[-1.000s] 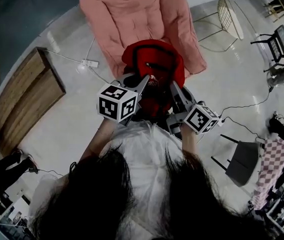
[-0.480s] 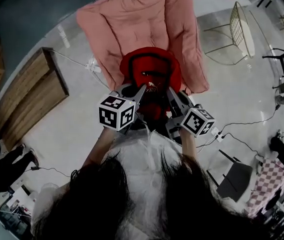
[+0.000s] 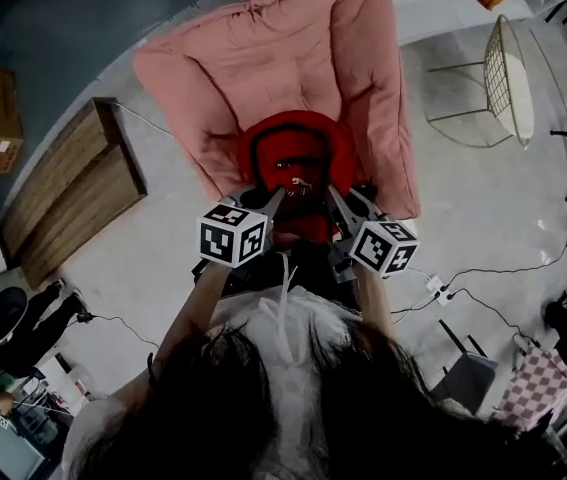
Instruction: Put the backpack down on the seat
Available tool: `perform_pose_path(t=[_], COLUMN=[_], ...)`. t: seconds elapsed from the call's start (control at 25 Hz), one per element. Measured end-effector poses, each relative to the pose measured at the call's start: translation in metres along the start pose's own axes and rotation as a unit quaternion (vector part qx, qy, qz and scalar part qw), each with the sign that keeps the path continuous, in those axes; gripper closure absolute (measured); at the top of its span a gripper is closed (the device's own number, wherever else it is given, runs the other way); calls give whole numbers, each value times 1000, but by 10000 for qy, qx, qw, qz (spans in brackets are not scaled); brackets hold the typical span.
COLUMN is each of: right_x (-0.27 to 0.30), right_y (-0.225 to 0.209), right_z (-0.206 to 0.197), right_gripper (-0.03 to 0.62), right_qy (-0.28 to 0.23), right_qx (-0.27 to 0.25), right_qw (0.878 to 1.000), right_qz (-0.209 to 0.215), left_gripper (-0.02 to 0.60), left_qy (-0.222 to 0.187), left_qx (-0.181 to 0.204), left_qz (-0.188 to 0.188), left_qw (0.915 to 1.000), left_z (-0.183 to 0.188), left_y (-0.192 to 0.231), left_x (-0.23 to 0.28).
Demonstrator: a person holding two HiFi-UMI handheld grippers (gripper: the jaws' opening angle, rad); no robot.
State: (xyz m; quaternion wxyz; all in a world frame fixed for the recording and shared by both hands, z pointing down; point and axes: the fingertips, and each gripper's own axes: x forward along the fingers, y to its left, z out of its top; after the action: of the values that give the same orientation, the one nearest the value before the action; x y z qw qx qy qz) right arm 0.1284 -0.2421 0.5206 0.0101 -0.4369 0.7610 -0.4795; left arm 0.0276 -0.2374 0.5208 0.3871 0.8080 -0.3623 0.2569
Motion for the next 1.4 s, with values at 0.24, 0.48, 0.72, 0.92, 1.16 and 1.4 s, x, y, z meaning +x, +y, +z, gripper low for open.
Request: perform_pose_path(t=[0.24,0.48,0.72,0.92,1.16,1.4], right_x=[37,78,95,115,149,174], right_y=[-48,-105,-138,-158,-187,-220], right_z=[-3,-13,-37,-54,-68,-98], right_gripper=[549,548,548,548,549,548], right_qy=[575,995,1225,1388,1718,2231], right_qx=[-170,-61,384,389,-233,-681], right_qw=[9981,9941,9906,9879,9821,9662], right_qz=[-166,-431,-474,-575,-742,-1098], left_gripper=[538,538,538,538,538,537], left_qy=[364,721,779,1017,1367,1810], left_qx=[-320,-701,-1244,-1302,-1467,-1479], left_qz=[295,615,543,772,1266,1588], left_qw=[9984,9930,9877,9832,9715,9593], left_z=[-1,-16,-43,-62,-89,-122], left_y=[29,77,98,134,186,218], left_x=[52,97,125,148,171,179])
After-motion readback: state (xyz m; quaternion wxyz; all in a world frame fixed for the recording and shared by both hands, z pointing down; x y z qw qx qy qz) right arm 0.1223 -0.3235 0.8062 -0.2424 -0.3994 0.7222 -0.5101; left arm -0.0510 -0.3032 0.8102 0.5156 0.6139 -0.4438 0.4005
